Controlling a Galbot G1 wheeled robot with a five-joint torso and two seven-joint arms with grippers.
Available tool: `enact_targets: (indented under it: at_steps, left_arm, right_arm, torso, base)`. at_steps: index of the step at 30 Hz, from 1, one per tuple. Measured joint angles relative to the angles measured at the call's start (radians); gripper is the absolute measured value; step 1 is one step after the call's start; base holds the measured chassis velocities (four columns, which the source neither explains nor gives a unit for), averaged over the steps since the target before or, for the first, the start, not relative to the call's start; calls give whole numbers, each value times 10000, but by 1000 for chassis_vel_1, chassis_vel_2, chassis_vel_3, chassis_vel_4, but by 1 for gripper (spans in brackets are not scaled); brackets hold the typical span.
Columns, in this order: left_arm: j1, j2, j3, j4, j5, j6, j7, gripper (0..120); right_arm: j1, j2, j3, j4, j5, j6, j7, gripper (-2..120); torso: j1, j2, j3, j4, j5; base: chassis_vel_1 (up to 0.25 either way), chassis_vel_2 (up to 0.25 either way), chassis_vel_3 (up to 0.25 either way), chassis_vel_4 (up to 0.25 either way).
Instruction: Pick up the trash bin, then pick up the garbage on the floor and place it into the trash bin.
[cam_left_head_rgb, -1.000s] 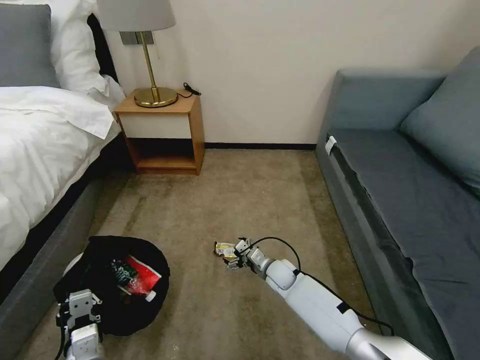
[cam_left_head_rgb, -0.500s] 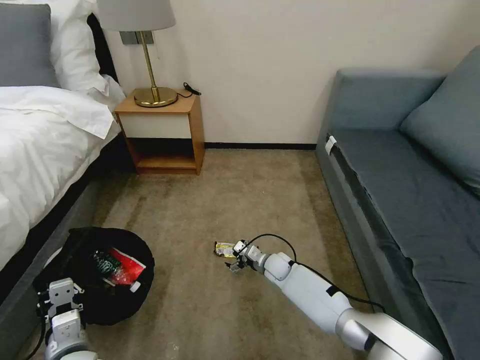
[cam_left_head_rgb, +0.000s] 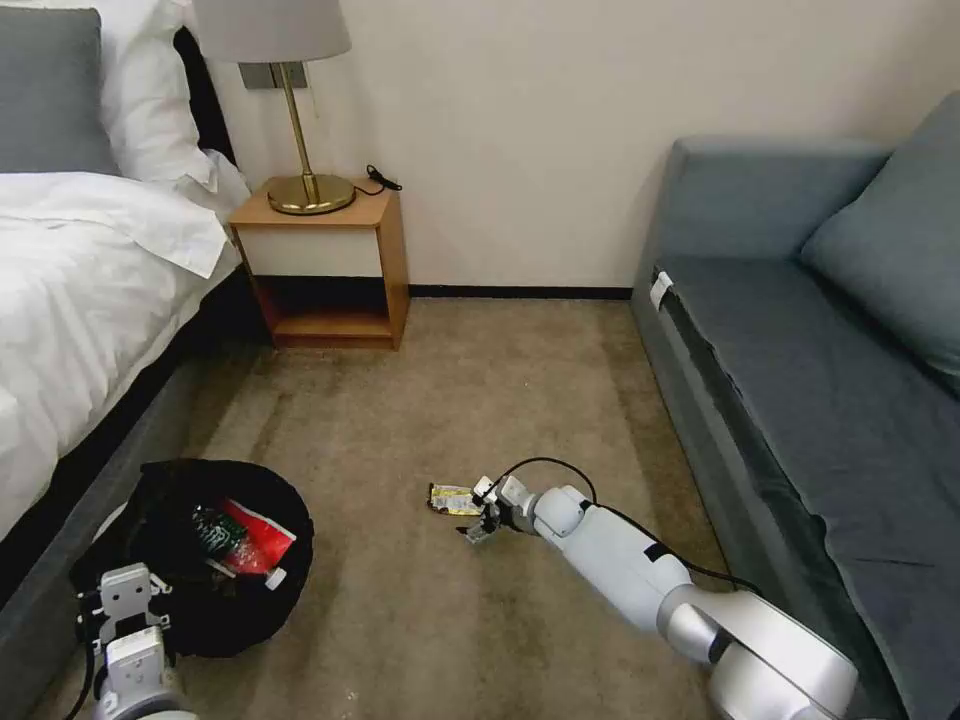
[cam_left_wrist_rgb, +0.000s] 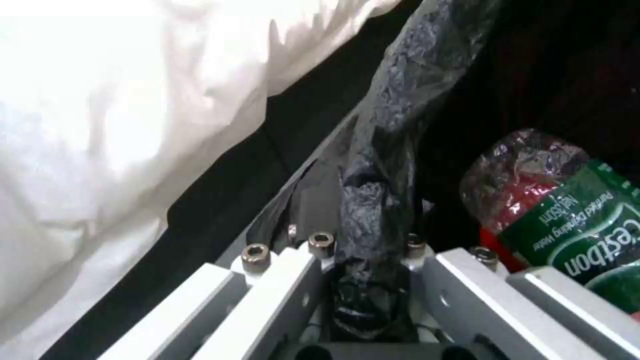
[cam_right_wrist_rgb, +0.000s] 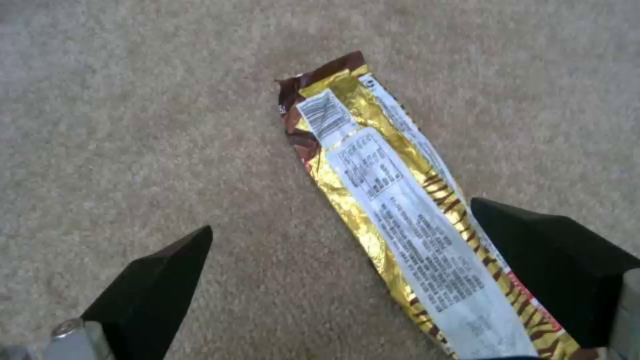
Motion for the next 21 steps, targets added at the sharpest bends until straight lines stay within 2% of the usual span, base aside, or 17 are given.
enact_targets:
  at_steps: [3, 11, 13, 21]
  left_arm:
    - [128, -122, 39, -10, 92, -106, 8, 0]
    - [294, -210, 32, -45, 148, -218, 12, 0]
    - [332, -226, 32, -62, 199, -225, 18, 0]
    - [284, -265, 173, -73, 404, -193, 35, 0]
  right_arm:
    - [365, 289, 261, -799, -122, 0, -517, 100]
    - [1046, 590, 670, -1686, -518, 199, -1170, 100]
    - [1317, 703, 1010, -2111, -943, 250, -1742, 100]
    - [2032, 1112, 1759, -3507, -2689, 900, -2653, 100]
  torso:
    - [0, 0, 0, -1, -1]
    - [0, 0, 0, 0, 0]
    - [0, 0, 0, 0, 0]
    - [0, 0, 0, -2, -1]
  base:
    - [0, 0, 0, 0]
    - [0, 0, 0, 0]
    - [0, 0, 0, 0]
    - [0, 0, 0, 0]
